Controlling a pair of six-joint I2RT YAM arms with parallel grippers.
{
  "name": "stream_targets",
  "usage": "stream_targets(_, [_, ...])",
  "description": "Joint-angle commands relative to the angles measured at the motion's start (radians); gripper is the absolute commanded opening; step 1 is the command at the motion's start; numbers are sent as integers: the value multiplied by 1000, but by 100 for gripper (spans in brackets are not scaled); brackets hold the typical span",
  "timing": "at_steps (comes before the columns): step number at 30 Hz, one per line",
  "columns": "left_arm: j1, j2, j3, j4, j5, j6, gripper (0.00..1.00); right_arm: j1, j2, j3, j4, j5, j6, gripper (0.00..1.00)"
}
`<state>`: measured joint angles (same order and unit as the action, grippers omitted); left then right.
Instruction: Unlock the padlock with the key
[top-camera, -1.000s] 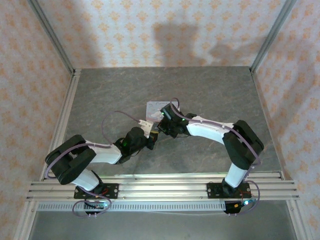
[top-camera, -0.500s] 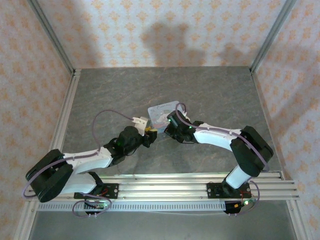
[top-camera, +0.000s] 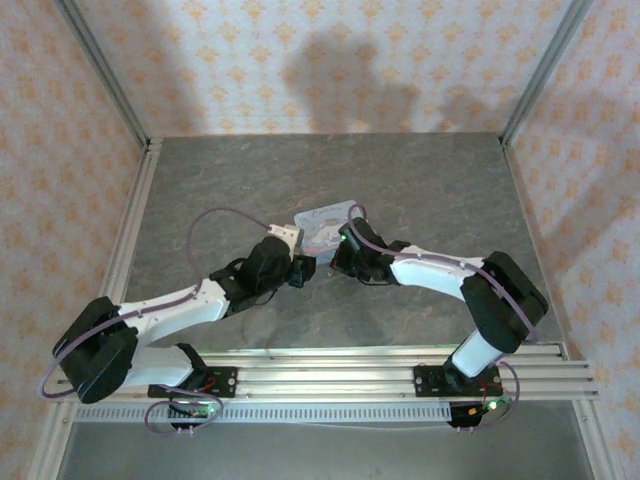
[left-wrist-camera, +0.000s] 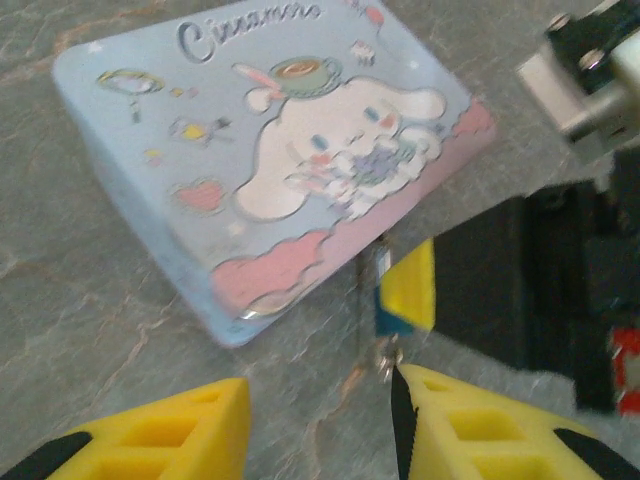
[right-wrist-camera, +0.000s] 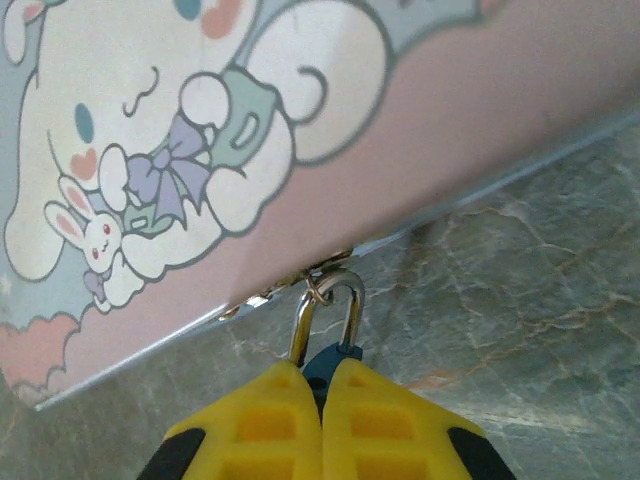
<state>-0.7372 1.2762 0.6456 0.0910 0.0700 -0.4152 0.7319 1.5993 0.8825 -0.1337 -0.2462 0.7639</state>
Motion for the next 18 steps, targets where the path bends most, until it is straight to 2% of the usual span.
stream_targets(1, [19,52,99,-90,6,-38,41,-22,24,42,-55,-98,-211,0])
stream_targets(4, [41,124,159,-76,28,-54,40,-48,15,31,-54,-146,-271,0])
stream_targets(8, [90,222,193,-23,87,-90,40,-86,-7,10,-25,-175,-266,0])
stream_targets(12, [118,315,220,-9,133,-103,38,-119,-13,-22,37,-183,-209,0])
stream_targets(18, [143,360,186,43,148,-138,37,-151,-32,-112,160,-166,-57,0])
